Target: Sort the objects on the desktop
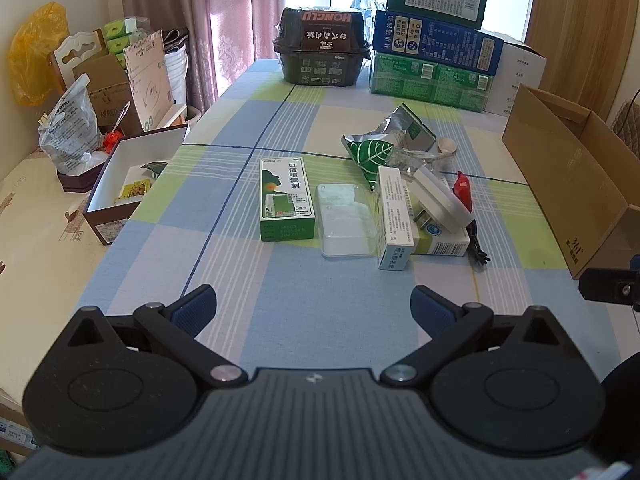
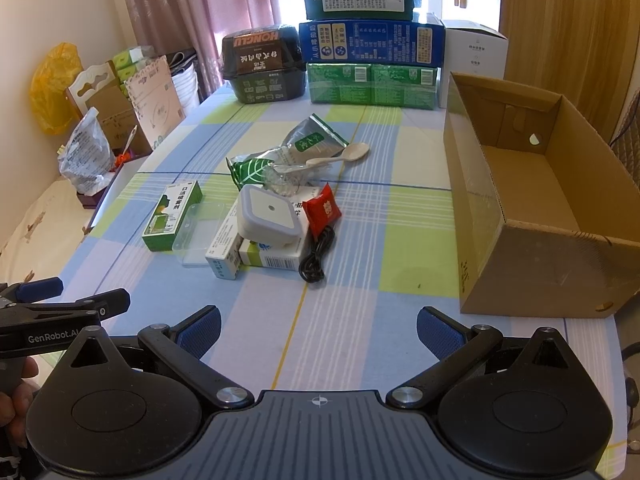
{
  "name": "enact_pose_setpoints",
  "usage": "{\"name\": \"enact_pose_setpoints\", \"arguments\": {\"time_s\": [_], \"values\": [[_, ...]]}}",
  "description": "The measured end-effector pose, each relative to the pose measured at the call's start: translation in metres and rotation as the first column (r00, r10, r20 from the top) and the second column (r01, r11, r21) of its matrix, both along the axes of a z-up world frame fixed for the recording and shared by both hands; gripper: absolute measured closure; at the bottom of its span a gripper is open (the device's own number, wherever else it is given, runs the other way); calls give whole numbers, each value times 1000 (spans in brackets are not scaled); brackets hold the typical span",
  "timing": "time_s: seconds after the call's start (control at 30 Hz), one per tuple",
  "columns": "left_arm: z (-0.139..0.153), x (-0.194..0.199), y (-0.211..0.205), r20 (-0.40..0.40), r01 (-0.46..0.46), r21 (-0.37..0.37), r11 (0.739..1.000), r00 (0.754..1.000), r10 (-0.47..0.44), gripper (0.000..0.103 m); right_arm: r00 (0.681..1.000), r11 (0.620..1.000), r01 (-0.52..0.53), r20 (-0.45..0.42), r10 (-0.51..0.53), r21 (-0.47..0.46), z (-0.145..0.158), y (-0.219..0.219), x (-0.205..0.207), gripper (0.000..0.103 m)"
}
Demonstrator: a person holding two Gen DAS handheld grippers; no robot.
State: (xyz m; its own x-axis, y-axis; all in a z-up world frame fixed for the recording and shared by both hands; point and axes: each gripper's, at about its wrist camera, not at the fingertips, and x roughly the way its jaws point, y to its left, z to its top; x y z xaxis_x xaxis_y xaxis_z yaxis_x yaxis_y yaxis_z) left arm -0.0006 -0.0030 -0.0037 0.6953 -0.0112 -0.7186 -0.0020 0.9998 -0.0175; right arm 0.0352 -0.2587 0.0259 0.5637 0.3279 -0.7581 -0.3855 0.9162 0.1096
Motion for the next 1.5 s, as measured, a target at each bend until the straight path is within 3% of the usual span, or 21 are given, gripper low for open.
{"name": "enact_pose_setpoints", "arguments": {"time_s": [1.07,1.5], "values": [[-8,0,0,-10,-13,0,1000,1000,13,2,1000,1000,-4,5,4,12,-1,-1,0,2],[0,6,17,-46,-28,-105,994,999,24,2,999,996,-35,-28,37,82,4,4,16,2]]}}
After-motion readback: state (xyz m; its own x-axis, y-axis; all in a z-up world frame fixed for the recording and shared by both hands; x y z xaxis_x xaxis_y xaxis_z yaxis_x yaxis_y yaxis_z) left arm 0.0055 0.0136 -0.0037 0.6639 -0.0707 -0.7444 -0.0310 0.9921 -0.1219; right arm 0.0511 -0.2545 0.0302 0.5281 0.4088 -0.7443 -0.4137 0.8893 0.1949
